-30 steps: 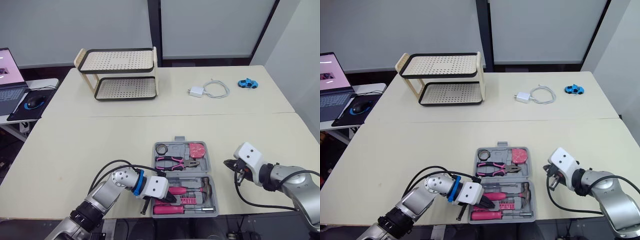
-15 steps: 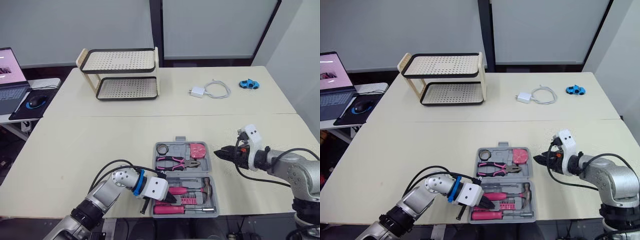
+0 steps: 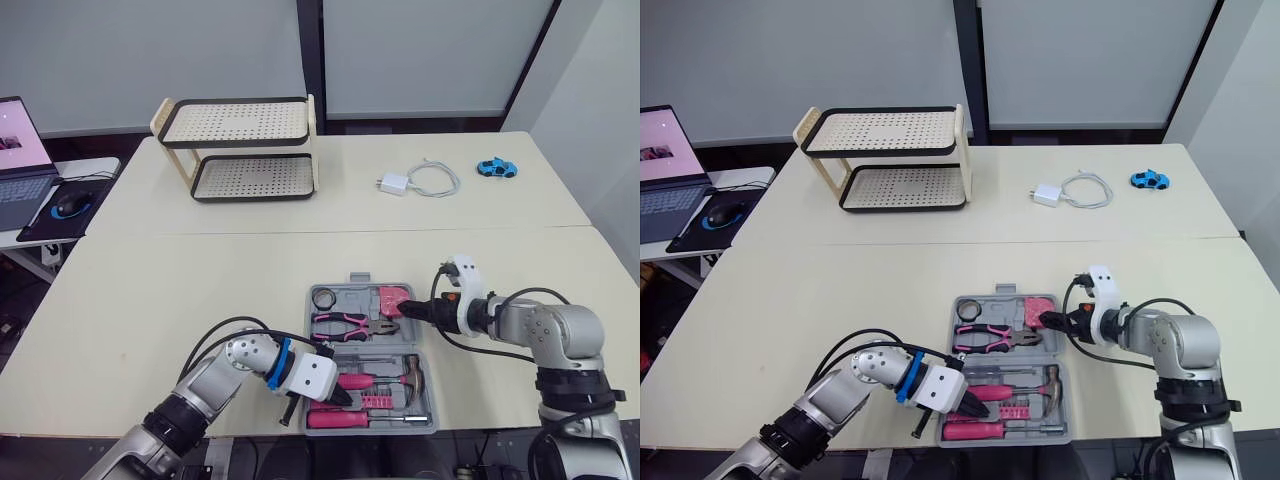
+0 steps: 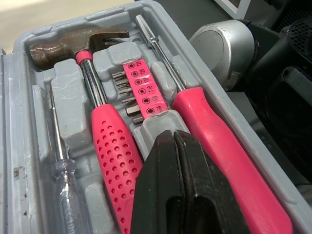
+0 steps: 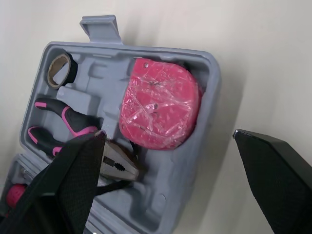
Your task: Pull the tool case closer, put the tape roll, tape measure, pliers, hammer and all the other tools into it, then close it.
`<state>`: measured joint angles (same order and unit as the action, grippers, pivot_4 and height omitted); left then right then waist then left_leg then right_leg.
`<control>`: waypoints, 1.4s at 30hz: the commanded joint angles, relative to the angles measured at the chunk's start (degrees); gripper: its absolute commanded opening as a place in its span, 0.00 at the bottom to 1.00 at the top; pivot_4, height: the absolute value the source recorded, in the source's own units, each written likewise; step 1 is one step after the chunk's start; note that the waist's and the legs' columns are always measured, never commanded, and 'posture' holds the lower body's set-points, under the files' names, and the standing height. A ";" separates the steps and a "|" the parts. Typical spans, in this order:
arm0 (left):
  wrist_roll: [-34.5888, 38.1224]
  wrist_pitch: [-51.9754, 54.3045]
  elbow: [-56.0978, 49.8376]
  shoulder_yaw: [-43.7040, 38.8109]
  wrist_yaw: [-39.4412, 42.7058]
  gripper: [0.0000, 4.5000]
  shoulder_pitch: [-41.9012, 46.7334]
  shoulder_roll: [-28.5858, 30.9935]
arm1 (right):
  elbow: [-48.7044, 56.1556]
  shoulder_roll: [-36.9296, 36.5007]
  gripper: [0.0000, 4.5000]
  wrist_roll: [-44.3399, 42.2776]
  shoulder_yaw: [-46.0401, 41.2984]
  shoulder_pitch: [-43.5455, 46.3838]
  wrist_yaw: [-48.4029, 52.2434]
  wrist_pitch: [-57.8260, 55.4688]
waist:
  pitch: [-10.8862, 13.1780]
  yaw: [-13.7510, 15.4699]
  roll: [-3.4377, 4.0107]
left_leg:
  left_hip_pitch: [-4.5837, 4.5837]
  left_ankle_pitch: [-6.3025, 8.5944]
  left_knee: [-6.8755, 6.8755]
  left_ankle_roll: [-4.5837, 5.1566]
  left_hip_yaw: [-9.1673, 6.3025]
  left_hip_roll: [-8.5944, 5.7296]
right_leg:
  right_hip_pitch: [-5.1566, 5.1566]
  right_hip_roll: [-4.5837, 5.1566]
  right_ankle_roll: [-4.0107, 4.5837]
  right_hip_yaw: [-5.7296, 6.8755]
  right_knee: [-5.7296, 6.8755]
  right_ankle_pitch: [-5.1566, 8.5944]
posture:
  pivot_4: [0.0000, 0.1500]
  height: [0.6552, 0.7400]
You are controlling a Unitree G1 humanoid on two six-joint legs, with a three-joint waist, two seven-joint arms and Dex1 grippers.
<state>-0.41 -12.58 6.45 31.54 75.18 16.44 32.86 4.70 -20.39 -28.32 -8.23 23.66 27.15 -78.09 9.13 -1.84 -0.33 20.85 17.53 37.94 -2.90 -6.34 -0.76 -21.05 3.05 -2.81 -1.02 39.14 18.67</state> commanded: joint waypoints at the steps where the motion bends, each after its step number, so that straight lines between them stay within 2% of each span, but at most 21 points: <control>1: -3.35 1.28 2.30 1.47 0.13 0.00 -0.32 1.13 | -2.98 0.71 1.00 -0.93 0.10 1.97 0.36 0.21 | 0.00 0.01 0.00 | 0.00 0.00 0.00 0.00 0.00 -0.01 | 0.00 0.00 0.00 0.01 0.00 0.00 | 1.00 1.00; 8: -3.95 0.60 3.33 1.95 0.71 0.00 -0.14 1.69 | -11.02 2.34 1.00 -1.13 1.37 5.13 2.84 3.94 | -0.15 -0.12 0.06 | -0.04 0.00 -0.01 0.01 -0.08 -0.27 | -0.01 0.00 0.00 -0.01 0.03 0.00 | 1.00 1.00; 26: -3.96 0.39 1.81 2.68 3.05 0.00 -0.55 4.02 | -17.19 -0.20 1.00 -0.90 6.24 6.21 18.50 20.12 | -0.23 -1.59 0.06 | -0.04 0.00 -0.05 0.01 -0.14 -0.26 | -0.09 0.01 0.00 -0.07 0.06 0.00 | 1.00 1.00; 31: -3.77 1.28 0.28 2.92 3.46 0.00 -0.74 4.65 | -18.51 0.72 1.00 1.25 7.81 6.15 17.73 25.03 | -0.23 -1.63 0.06 | -0.04 0.00 -0.07 0.01 -0.14 -0.24 | -0.12 0.01 0.00 -0.07 0.06 0.00 | 1.00 1.00; 42: -3.34 2.25 -1.43 3.30 3.95 0.00 -0.93 5.91 | -20.78 1.97 1.00 1.79 9.25 7.35 18.16 27.44 | -0.23 -1.64 0.07 | -0.02 0.00 -0.09 0.01 -0.14 -0.23 | -0.15 0.00 0.00 -0.08 0.06 0.00 | 1.00 1.00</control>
<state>-0.73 -11.66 3.63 32.91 77.35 16.91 36.89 -17.43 -18.94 -25.77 1.30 29.39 44.08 -51.80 8.90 -3.49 -0.26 20.83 17.52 37.85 -2.89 -6.47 -1.00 -21.20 3.06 -2.81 -1.10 39.21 18.67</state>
